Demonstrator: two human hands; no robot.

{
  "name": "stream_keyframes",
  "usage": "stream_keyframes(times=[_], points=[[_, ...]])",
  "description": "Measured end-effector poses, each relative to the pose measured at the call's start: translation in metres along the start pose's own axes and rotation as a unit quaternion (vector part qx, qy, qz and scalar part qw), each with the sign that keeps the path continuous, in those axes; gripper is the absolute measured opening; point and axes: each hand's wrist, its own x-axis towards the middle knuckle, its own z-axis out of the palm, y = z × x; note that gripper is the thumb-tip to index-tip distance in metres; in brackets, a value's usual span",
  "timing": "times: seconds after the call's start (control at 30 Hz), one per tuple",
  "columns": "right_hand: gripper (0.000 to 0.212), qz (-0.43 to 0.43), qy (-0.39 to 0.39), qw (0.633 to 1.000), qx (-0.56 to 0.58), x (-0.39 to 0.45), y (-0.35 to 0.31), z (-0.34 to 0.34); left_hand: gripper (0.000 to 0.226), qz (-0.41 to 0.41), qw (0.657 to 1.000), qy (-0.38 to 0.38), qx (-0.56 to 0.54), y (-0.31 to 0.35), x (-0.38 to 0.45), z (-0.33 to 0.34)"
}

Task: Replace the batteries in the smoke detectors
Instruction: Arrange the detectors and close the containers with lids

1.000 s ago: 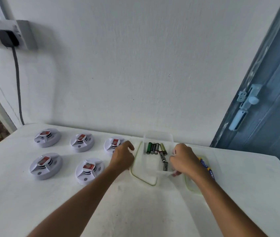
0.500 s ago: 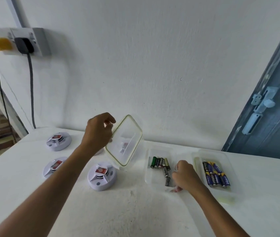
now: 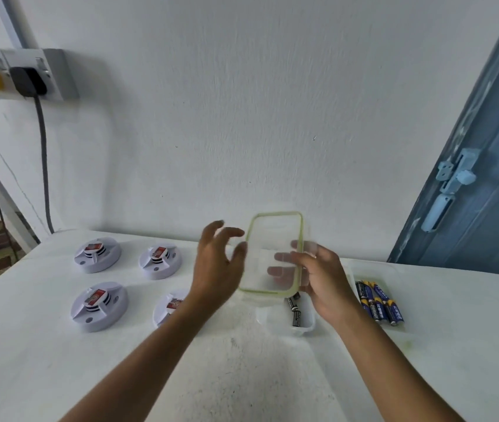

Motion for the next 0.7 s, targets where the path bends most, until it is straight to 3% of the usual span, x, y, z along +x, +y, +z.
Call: stream_keyframes(times=[0.07, 0.13, 0.17, 0.27, 0.33, 0.4, 0.43, 0.47, 0.5, 0.57, 0.6, 0.7], points=[[0.012, -0.062, 0.015, 0.994, -0.086, -0.004, -0.007, 0.004, 0.039, -0.006, 0.993, -0.103, -0.059, 0.016, -0.006, 0.007], [0.038, -0.086, -0.027, 0.983, -0.161, -0.013, -0.013, 0.011, 0.062, -0.097, 0.949, -0.198, -0.226, 0.033, -0.011, 0.019], [0.048, -0.088, -0.055, 0.976, -0.192, -0.016, -0.014, 0.012, 0.066, -0.116, 0.940, -0.188, -0.261, 0.039, -0.012, 0.026], [0.045, -0.119, -0.057, 0.963, -0.233, -0.019, -0.014, 0.009, 0.041, -0.155, 0.918, -0.076, -0.357, 0.040, -0.004, 0.032], [0.030, -0.168, 0.053, 0.934, -0.312, -0.012, -0.009, -0.005, 0.031, -0.214, 0.853, -0.081, -0.470, 0.034, 0.005, 0.029], [0.052, -0.144, 0.088, 0.899, -0.404, -0.006, -0.003, -0.020, 0.026, -0.249, 0.778, -0.128, -0.562, 0.022, 0.010, 0.024], [0.063, -0.085, 0.080, 0.914, -0.389, -0.006, -0.001, -0.026, 0.023, -0.258, 0.755, -0.150, -0.583, 0.017, 0.010, 0.024], [0.069, -0.026, 0.068, 0.936, -0.346, -0.005, 0.001, -0.029, 0.020, -0.268, 0.757, -0.163, -0.574, 0.011, 0.008, 0.025], [0.070, 0.006, 0.062, 0.949, -0.309, -0.005, 0.005, -0.033, 0.017, -0.274, 0.792, -0.162, -0.521, 0.004, 0.005, 0.028], [0.070, 0.001, 0.077, 0.942, -0.327, -0.004, 0.013, -0.038, 0.014, -0.255, 0.905, -0.143, -0.310, -0.013, 0.000, 0.036], [0.070, -0.009, 0.077, 0.930, -0.359, -0.004, 0.018, -0.040, 0.019, -0.239, 0.935, -0.143, -0.219, -0.022, -0.002, 0.041], [0.062, 0.001, 0.060, 0.897, -0.438, -0.006, 0.029, -0.040, 0.036, -0.226, 0.960, -0.156, -0.065, -0.040, -0.004, 0.050]])
